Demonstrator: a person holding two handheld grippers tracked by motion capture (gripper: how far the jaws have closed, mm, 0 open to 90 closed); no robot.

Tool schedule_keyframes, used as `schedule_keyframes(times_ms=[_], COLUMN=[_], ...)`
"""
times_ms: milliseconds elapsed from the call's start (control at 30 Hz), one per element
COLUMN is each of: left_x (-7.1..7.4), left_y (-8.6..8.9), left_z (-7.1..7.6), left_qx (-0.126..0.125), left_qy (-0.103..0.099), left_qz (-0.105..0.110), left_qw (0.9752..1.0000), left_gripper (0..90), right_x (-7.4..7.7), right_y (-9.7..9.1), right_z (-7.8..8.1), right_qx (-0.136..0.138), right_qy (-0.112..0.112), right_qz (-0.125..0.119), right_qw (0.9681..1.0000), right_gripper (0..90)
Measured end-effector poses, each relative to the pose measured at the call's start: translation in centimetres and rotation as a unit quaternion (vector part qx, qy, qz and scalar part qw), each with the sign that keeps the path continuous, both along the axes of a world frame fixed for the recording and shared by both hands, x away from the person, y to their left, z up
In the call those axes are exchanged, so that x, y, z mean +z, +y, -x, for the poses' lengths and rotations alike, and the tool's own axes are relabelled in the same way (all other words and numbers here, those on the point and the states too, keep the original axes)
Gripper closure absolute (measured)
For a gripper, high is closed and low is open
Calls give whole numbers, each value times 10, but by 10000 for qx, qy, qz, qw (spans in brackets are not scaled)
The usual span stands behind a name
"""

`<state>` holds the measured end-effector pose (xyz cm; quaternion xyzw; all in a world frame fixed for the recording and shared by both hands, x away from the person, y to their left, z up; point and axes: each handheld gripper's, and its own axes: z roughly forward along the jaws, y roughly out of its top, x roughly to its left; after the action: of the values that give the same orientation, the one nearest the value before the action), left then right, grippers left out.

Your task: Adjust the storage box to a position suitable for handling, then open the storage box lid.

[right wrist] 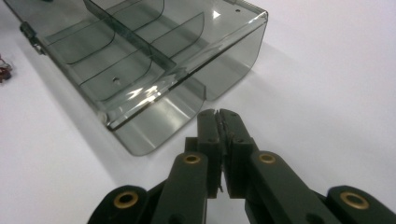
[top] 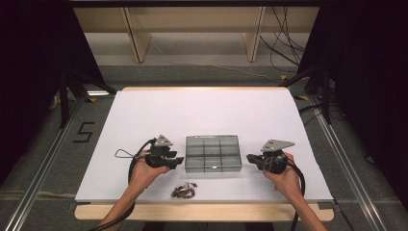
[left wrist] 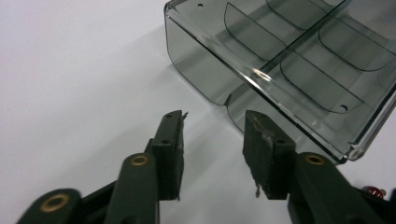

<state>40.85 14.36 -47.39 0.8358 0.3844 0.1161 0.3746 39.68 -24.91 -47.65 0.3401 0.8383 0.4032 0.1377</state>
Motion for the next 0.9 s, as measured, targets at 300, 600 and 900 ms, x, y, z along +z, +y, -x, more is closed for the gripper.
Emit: schedule_keyframes(times_ms=[300,600,900], left_x=[5,3,3], left_y=[4,11,12], left_z=[7,9,15], left_qx=[40,163,234], left_qy=[209,338,333], left_qz=[64,282,282], left_qw=[9998,9989,9988], left_gripper=[399,356,289], right_x=[0,2,4], right_y=[-5,-9,-9], right_z=[18,27,35], right_qx=[72,99,193], right_qy=[86,94,62], right_qz=[-9,-143,-154], right_qw=[9999,9998,9997], right_gripper=[886,886,886])
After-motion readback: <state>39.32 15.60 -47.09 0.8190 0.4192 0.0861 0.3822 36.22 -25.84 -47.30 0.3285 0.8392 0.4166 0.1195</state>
